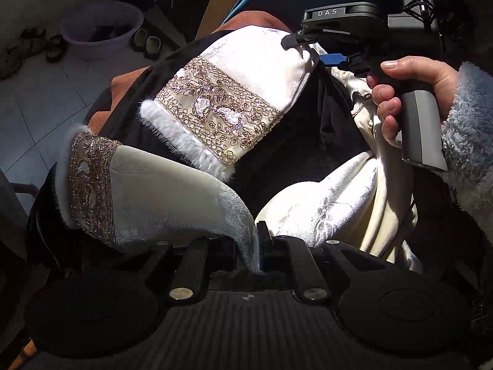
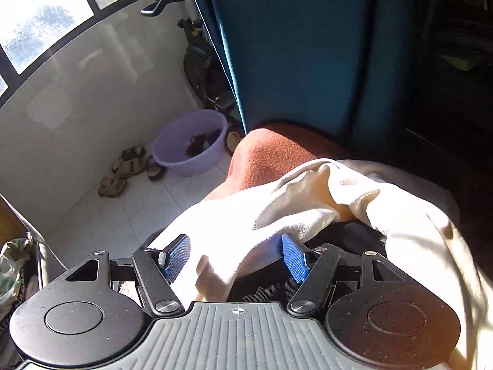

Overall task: Fold clothes
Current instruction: 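Close the right gripper on the cream robe fabric and lift it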

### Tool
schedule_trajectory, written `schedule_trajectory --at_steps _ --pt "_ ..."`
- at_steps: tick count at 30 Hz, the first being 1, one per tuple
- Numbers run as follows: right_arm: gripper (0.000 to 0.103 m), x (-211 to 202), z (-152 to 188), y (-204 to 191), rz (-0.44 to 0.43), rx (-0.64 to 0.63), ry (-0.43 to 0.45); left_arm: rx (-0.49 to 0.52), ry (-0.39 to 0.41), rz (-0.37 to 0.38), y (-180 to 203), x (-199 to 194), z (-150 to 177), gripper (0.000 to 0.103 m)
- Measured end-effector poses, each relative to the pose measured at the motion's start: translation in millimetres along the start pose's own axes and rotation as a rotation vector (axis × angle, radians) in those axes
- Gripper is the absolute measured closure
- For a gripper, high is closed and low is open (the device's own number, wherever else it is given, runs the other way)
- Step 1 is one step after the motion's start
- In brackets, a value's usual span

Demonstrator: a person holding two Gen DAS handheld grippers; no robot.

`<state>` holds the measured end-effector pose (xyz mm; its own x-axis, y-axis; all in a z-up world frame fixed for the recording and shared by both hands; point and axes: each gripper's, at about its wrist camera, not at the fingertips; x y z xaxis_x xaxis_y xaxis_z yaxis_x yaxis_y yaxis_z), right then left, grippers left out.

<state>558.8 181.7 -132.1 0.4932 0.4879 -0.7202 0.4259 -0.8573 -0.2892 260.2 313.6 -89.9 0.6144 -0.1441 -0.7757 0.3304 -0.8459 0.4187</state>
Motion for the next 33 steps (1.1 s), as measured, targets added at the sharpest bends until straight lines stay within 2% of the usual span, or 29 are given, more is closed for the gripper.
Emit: schedule_trajectory --at_steps 2,3,6,11,17,20,23,26,28,30,32,33 --pt "0.089 -6 -1 0 0.006 0.011 0.058 -0.008 0.024 0.012 -1 -7 -4 0.092" --pt "0.091 -16 -3 0 -0.007 0.018 0.107 -0.010 0.036 0.022 -2 -13 -6 0.092" --pt "0.093 -62 -13 10 -0.015 0.063 0.295 0.010 0.088 0.048 0 -27 -16 0.093" --pt "0.094 -190 -13 60 0.028 0.091 0.599 -0.003 0.217 0.143 8 -51 -49 0.094" --pt "0.094 -363 30 120 0.214 0.096 0.888 -0.006 0.325 0.289 35 -72 -88 0.095" --pt "0.094 -439 58 134 0.328 0.108 1.011 0.007 0.409 0.350 52 -90 -106 0.095" --pt "0.094 -511 85 150 0.395 0.172 1.122 -0.006 0.515 0.406 66 -113 -128 0.095" --pt "0.094 -559 108 153 0.453 0.171 1.177 0.008 0.660 0.438 79 -143 -149 0.095" --pt "0.094 -579 127 150 0.466 0.159 1.194 0.044 0.699 0.440 91 -149 -157 0.095" --pt "0.094 -588 137 153 0.422 0.151 1.141 0.082 0.715 0.444 102 -149 -164 0.095" --pt "0.094 -580 144 160 0.385 0.139 1.020 0.122 0.713 0.442 114 -144 -167 0.095" --pt "0.094 -568 148 163 0.377 0.142 0.947 0.140 0.678 0.430 121 -133 -164 0.094"
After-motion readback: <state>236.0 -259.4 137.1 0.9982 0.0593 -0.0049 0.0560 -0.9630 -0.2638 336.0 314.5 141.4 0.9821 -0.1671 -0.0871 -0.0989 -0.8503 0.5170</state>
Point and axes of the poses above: each gripper's, at about its wrist camera, not at the fingertips, and x roughly the way its jaws point, y to its right, z to its underside, and after that the axes turned 8 degrees about y, right-handed
